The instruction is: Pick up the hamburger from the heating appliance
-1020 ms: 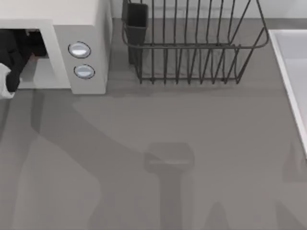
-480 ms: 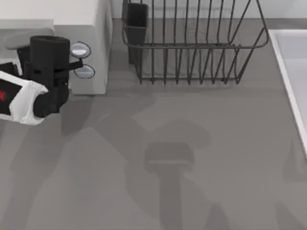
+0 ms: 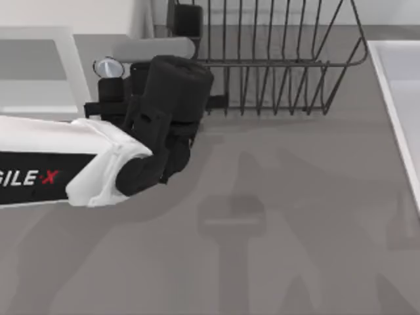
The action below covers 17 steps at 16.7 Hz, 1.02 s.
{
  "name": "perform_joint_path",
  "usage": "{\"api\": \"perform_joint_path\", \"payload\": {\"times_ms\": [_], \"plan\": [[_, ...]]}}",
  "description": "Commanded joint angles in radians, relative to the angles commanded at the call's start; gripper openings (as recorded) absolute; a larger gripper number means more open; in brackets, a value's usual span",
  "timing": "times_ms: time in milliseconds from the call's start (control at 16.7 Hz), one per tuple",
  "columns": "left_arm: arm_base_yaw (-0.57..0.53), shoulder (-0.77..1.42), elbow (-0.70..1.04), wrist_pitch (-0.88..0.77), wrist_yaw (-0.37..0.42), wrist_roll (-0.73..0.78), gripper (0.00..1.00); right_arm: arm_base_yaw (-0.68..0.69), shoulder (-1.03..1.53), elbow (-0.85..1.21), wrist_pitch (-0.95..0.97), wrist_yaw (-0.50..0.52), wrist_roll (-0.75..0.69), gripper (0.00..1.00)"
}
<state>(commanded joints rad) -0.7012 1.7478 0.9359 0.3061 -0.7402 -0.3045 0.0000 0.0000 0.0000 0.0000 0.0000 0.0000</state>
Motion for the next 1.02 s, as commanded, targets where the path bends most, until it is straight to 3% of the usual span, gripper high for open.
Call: {"api": "perform_joint_path", "payload": {"times_ms": [240,720,1020], "plan": [[-0.018,0.061,-0.014,0.071,0.001,-0.002,0.0,0.0,0.0,0.0,0.0,0.0,0.0,1.0],[-0.096,0.339,-0.102,0.488,0.021,-0.006,0.0,0.0,0.0,0.0,0.0,0.0,0.0,1.0],[-0.108,0.386,-0.122,0.551,0.027,-0.006,0.0,0.0,0.0,0.0,0.0,0.0,0.0,1.0]]}}
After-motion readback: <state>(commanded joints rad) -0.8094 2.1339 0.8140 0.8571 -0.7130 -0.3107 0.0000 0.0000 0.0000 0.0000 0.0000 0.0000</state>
